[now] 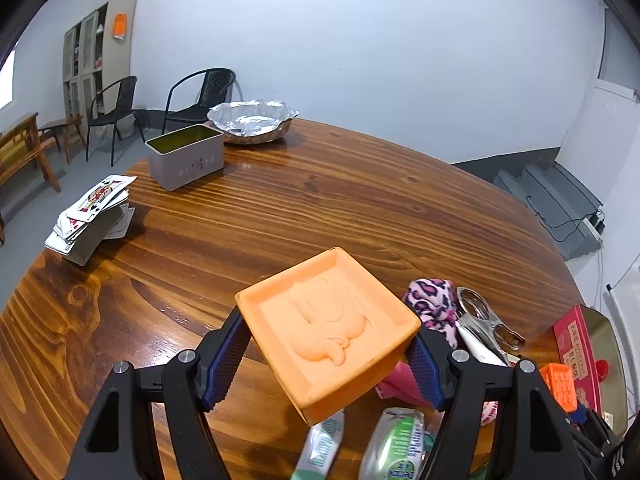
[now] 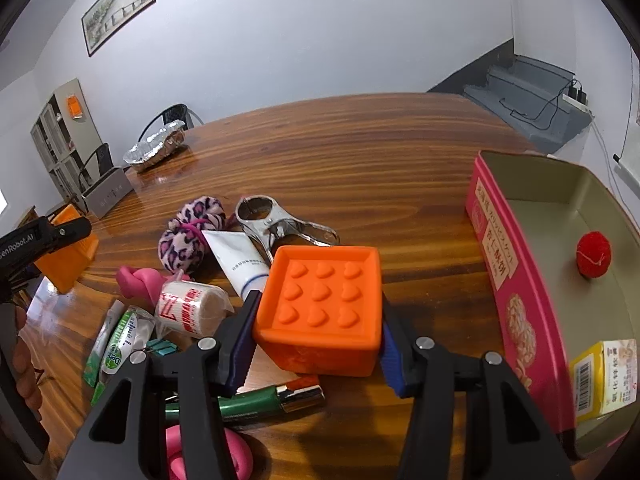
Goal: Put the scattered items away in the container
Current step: 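Carry both orange cubes over the red tin box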
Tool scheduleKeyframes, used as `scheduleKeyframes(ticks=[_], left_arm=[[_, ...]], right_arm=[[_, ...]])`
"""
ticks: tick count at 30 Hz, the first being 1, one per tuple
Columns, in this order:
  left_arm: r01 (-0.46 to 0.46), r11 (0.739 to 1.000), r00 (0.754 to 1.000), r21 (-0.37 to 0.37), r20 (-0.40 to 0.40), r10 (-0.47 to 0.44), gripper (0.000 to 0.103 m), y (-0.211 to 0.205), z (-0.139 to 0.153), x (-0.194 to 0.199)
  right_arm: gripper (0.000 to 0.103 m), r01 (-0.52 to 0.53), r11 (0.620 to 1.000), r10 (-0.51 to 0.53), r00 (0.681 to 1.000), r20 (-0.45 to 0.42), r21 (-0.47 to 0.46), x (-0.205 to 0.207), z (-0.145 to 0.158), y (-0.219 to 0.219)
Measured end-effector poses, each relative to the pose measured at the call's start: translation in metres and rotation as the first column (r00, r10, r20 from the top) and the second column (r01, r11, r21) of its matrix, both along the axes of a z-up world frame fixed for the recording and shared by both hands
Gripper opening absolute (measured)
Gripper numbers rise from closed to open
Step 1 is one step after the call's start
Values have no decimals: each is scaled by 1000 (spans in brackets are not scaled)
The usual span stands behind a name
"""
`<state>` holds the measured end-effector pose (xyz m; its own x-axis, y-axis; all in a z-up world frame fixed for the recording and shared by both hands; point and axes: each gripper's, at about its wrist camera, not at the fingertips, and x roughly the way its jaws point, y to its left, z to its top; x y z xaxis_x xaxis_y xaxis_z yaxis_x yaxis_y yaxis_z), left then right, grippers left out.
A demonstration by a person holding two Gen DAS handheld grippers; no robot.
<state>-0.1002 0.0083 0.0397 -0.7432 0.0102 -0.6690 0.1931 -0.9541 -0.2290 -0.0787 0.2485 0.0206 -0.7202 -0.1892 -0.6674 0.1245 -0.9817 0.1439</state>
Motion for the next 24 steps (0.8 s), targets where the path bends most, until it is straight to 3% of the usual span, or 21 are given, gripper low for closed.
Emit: scheduleKeyframes(ticks=[7,15,24], left_arm=[[10,1000,1000,-6,-13,-10,75,4,3,3],[45,999,998,-13,-40,-46,75,15,11,10],[97,995,993,1,-62,-97,75,40,19,22]], right_arm=[[57,0,1000,-2,997,-78,-18,13,19,2],[57,110,993,-117,973,-198,-47,28,49,33],[57,216,971,-235,943,-235,-104,36,64,69]])
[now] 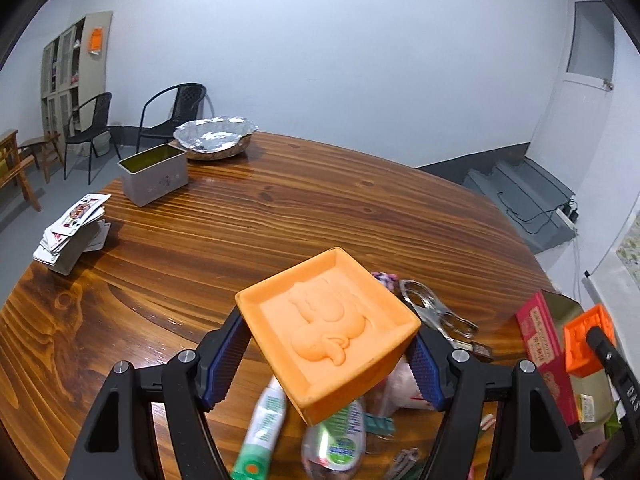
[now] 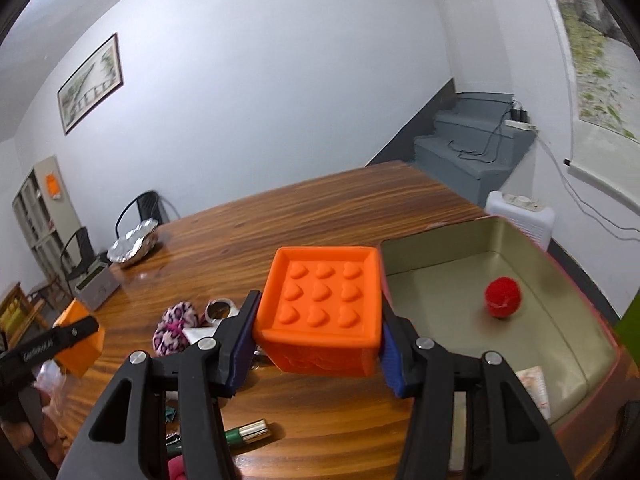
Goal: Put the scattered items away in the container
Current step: 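Carry both orange cubes over the red tin box, then open both tools to drop the orange cubes into the tin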
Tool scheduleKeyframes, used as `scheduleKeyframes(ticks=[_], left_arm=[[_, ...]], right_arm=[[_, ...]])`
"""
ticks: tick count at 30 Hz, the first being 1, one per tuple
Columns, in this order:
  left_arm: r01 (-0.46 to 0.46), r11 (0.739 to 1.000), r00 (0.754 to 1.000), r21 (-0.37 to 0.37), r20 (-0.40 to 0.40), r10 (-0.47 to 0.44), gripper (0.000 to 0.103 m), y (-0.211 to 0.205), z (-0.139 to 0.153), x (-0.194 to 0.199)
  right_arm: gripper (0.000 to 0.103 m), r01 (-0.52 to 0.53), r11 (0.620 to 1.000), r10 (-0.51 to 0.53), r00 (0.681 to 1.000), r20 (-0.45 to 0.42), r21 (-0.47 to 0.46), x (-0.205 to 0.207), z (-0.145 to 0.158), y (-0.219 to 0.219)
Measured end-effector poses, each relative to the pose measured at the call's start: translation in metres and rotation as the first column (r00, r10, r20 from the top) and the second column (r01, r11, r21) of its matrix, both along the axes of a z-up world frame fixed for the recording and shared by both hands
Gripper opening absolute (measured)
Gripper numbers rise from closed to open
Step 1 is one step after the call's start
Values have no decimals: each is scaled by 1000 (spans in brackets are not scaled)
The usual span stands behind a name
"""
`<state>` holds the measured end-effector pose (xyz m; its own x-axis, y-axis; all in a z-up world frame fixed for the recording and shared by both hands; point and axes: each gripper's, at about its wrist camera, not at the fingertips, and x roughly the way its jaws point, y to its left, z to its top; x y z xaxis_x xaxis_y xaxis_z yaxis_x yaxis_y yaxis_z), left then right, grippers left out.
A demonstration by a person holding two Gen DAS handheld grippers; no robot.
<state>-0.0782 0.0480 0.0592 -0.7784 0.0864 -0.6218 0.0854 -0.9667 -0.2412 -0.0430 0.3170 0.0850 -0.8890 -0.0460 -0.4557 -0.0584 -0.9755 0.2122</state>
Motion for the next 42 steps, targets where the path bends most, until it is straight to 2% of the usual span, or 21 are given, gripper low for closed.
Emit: scheduleKeyframes(ticks=[6,10,13,19,25,29,37,42], left_arm=[[44,999,999,6,-3,-44,75,26,3,7],[73,997,997,1,-3,-73,75,45,5,10],[98,995,995,-3,0,-98,75,62,6,11],[154,988,988,-22,8,-154,75,99,10,10],[226,973,974,-48,9,-226,75,140,16,6],[289,956,957,-53,13,-289,75,172,19,4],[421,905,907,-60,18,-421,75,239,23,2],[490,869,871,-63,15,-490,75,275,24,-2]], right_arm=[[58,122,992,-121,991,-56,12,22,12,43],[58,179,981,-178,984,-20,81,20,8,72],[58,214,972,-215,977,7,98,17,7,98],[58,238,971,-239,971,32,32,19,1,133],[58,259,966,-259,965,32,-9,26,-3,144],[58,294,956,-294,956,5,-25,36,1,146],[58,389,919,-393,918,-54,-67,56,10,162],[59,397,914,-402,914,-53,-80,61,12,165]])
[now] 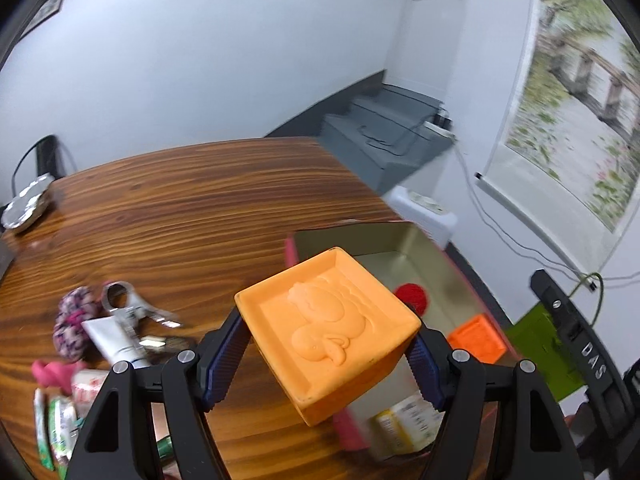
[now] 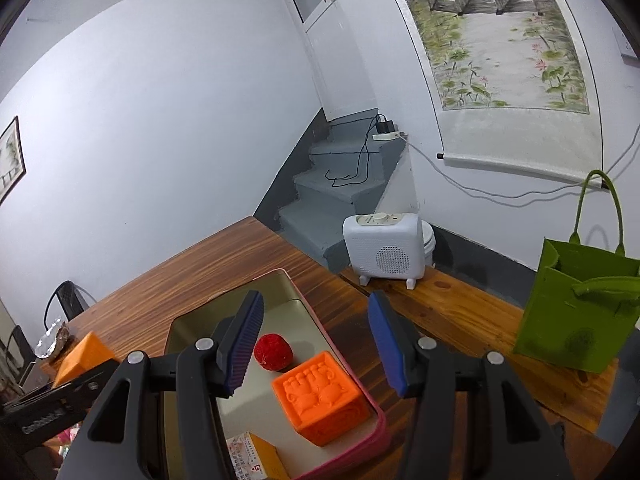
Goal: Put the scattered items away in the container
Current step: 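Open both tools to drop the orange cubes into the tin, then move both open tools back over the remaining items on the table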
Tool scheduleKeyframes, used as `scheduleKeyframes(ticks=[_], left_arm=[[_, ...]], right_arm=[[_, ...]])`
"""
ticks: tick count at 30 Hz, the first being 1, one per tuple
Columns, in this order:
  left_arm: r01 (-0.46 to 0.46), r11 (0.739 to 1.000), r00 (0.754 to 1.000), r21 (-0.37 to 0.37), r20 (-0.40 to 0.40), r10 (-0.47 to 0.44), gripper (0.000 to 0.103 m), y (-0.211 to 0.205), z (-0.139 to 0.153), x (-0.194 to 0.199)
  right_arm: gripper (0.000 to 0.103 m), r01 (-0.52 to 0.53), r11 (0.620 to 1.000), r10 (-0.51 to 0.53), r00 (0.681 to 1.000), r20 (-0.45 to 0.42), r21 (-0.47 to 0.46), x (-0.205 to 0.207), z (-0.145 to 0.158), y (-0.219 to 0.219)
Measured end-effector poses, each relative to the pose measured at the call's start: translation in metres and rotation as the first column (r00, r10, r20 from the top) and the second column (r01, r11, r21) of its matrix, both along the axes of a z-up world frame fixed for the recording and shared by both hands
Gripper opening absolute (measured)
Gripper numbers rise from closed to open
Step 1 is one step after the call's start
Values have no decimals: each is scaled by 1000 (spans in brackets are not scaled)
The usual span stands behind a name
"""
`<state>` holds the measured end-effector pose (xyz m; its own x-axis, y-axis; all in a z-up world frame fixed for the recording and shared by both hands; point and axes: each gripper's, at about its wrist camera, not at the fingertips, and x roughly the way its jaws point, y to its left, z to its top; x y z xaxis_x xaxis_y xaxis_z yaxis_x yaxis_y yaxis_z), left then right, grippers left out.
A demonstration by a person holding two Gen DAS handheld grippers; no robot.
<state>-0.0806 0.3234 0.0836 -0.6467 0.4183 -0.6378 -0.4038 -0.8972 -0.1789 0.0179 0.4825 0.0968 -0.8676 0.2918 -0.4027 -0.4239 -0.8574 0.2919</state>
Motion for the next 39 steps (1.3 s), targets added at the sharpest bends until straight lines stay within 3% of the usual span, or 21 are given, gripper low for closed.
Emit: scheduleKeyframes(ticks=[7,9,11,25,32,39], left_arm=[[70,997,996,14,51,-71,76,28,-5,-7],[70,997,997,18,32,-71,96,28,0,-5],[46,998,999,31,0,-46,103,22,6,-1],[-75,996,997,44,-3,75,103,-26,10,-3],[-113,994,992,-5,-49,112,103,-44,16,7],[-153,988,986,34,-69,155,103,-77,31,19]], right_arm=[[66,26,1000,-26,1000,-13,10,4,2,3],[66,28,1000,-28,1000,-9,11,3,2,3],[67,26,1000,-26,1000,-8,14,2,2,3],[72,1,999,-1,1000,-2,52,-1,-3,-9],[74,-72,994,72,997,3,84,-6,-5,-27],[75,-126,983,131,991,-32,131,-2,-3,-52]])
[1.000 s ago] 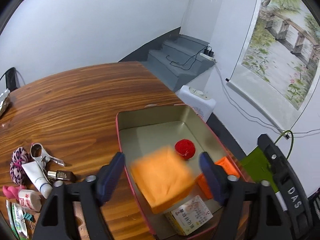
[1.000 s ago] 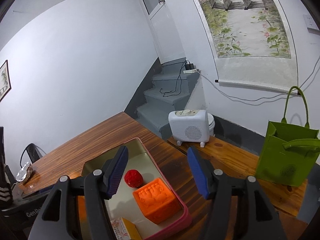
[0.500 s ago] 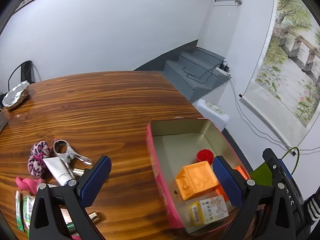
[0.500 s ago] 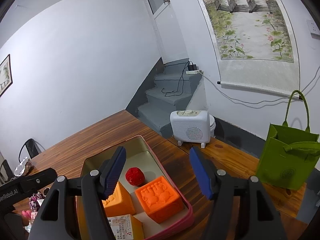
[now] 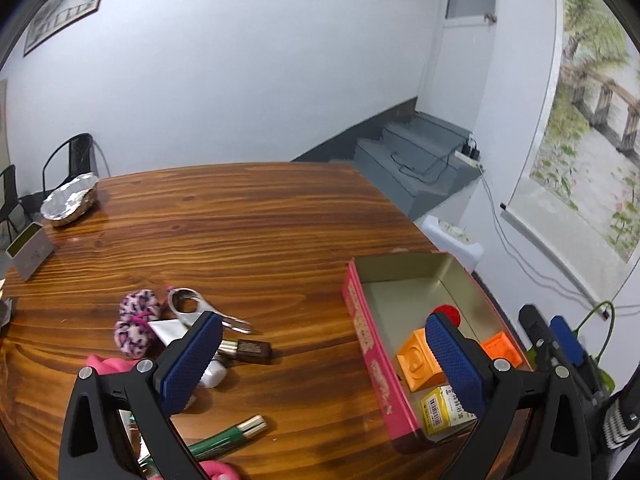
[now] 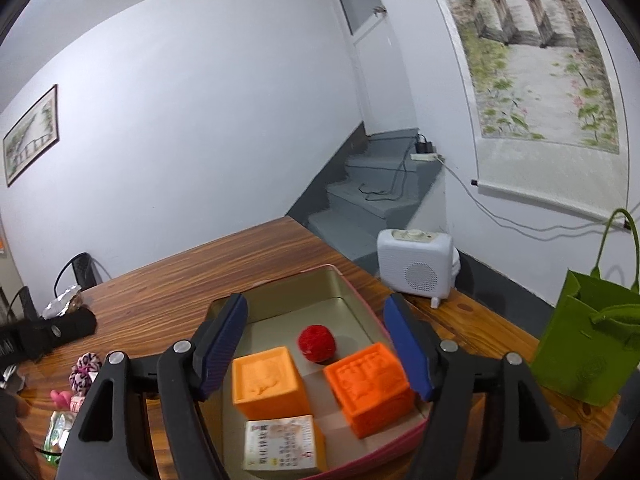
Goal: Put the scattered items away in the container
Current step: 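Move both open tools back over the remaining items on the table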
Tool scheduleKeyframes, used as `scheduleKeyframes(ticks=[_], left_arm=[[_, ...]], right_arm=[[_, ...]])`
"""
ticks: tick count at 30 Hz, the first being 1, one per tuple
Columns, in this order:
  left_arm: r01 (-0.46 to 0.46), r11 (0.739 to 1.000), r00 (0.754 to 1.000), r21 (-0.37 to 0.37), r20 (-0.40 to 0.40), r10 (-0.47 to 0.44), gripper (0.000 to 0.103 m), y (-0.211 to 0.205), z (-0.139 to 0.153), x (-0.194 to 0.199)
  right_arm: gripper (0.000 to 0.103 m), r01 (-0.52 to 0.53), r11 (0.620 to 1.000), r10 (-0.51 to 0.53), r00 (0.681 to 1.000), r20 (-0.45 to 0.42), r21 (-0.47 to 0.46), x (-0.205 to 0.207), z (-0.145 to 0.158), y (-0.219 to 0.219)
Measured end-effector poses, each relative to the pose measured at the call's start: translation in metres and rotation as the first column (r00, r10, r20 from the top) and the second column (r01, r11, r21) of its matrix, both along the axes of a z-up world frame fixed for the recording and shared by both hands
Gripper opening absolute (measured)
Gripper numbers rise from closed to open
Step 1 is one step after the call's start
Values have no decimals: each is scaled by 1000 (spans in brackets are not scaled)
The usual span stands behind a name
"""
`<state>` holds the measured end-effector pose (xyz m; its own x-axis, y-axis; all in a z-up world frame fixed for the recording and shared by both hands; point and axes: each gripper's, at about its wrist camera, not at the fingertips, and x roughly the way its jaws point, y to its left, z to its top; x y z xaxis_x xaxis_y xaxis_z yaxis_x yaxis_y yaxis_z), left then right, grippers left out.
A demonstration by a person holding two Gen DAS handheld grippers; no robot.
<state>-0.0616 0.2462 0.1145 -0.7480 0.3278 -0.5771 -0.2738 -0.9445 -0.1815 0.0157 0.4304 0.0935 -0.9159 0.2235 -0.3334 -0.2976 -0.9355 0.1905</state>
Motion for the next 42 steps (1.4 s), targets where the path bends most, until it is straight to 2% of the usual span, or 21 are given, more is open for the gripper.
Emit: scheduleKeyframes(ticks=[5,9,14,18,22,26,30,35,42], left_arm=[[-58,998,996,22,-63,59,103,-36,23,15],[-111,994,989,0,-102,111,103,-66,33,30],[-198,979,976,-50,-102,192,103,-107,23,42],[-268,962,963,-47,-43,266,103,-147,1,46],[-335,942,942,-35,14,336,103,-182,-21,49],[-405,914,912,-37,54,406,103,-213,-42,49],[-445,895,889,-33,100,446,103,-233,-60,46],[-456,890,878,-26,150,454,103,-239,-79,37],[-393,917,900,-65,176,398,103,-224,-95,31]], right_arm=[[76,-56,998,56,998,-8,27,2,-2,-21],[77,-139,989,139,990,-6,49,4,-3,-47],[78,-265,962,265,964,7,71,9,-6,-83],[80,-340,930,342,940,10,138,18,-9,-119],[81,-464,876,459,886,64,132,16,-18,-145],[82,-598,800,588,797,137,54,9,-31,-164],[83,-637,770,631,753,186,-32,1,-45,-169],[83,-621,781,618,754,222,-64,-10,-54,-167],[83,-596,799,594,763,254,-80,-20,-59,-165]])
